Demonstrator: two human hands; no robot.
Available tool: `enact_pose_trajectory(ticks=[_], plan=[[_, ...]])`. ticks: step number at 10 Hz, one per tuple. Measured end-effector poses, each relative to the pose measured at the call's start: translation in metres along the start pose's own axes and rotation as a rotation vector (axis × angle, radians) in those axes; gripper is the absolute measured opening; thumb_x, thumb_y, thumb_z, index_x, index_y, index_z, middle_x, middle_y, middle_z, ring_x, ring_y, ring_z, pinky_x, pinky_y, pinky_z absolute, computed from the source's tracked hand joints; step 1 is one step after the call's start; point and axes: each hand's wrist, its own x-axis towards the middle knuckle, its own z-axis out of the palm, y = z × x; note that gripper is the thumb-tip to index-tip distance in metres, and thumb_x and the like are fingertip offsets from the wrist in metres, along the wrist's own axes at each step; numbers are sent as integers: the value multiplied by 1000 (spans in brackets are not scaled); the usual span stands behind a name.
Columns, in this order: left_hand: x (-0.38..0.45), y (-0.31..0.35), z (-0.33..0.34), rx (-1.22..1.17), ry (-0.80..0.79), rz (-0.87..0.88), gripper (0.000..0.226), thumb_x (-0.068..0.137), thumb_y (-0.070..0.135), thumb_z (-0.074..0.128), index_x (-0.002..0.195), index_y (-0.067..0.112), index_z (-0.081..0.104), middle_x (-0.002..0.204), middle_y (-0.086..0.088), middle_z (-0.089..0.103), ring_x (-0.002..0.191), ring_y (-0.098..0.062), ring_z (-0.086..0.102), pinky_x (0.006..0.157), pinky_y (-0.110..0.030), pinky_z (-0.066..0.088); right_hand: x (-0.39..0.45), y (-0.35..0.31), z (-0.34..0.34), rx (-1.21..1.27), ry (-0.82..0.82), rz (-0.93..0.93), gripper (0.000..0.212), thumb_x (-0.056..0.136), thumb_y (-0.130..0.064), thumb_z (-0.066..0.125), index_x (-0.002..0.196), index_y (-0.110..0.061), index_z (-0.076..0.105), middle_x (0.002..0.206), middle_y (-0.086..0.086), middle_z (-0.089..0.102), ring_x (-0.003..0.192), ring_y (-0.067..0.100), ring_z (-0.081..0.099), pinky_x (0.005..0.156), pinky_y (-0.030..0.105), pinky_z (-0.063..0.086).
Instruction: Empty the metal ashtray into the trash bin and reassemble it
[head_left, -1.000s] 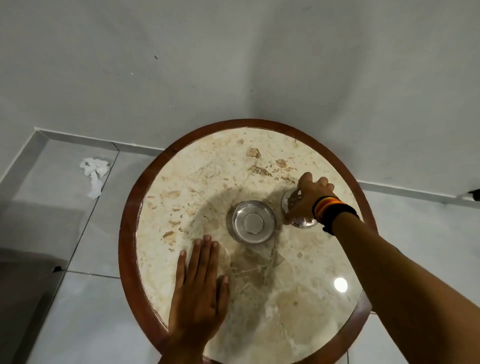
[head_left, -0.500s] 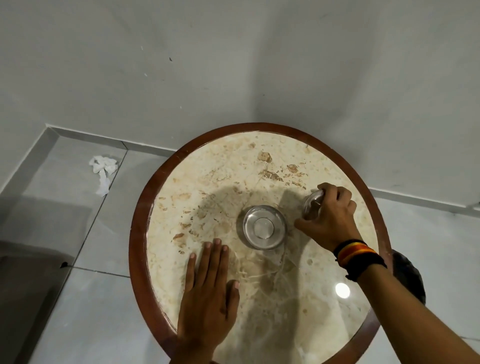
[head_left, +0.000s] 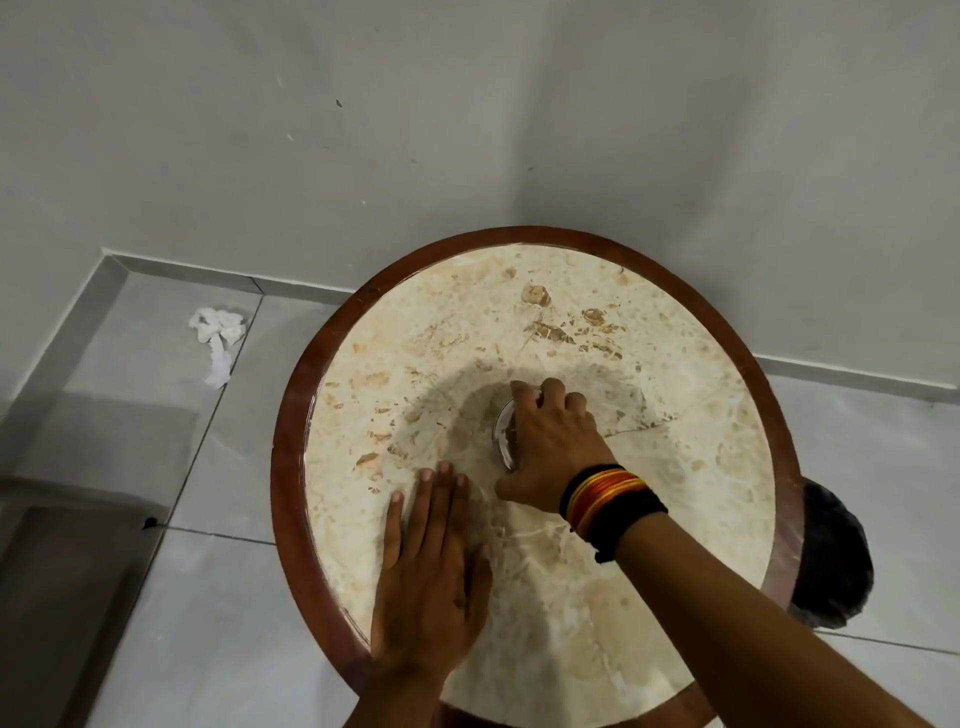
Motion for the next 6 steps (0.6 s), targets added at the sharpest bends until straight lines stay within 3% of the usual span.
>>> enact_pose_trajectory(ticks=[1,2,3,4,5,6], plan=[[1,1,-2,-1,4,-13,68,103,44,34,161,8,38,171,-11,34,159,-33,31,125,-57,27,4,-3,8,-6,-11,-10,108,68,-48,74,154,-15,20,145,17,32,130,41,37,106,50,44],[0,0,1,0,8,-10,68,103,44,34,160,7,40,170,-13,36,159,-33,32,123,-62,37,6,2,13,-10,21,-10,115,70,-52,71,160,-17,8,152,16,27,136,41,32,109,50,42],[-2,-2,5,5,14,3,67,104,44,34,160,7,40,171,-13,35,160,-33,29,123,-63,37,6,11,18,5,63,-6,119,75,-56,69,161,-21,-3,163,16,15,145,42,24,114,54,36],[0,-4,8,-2,33,10,66,104,42,32,161,8,39,172,-13,34,161,-32,27,125,-62,34,2,23,21,85,137,30,122,76,-73,63,161,-24,-9,168,14,0,154,40,8,122,59,20],[-5,-1,10,-58,52,15,65,105,38,31,163,9,35,174,-12,28,163,-28,21,129,-58,27,-12,29,21,135,424,40,106,88,-76,42,162,-12,4,169,15,6,156,34,8,123,58,18],[-3,-5,8,-113,49,22,66,106,40,26,166,10,26,177,-10,17,166,-25,11,133,-52,16,-23,29,26,151,662,57,85,100,-57,34,161,-3,6,169,15,3,157,30,3,124,57,18]])
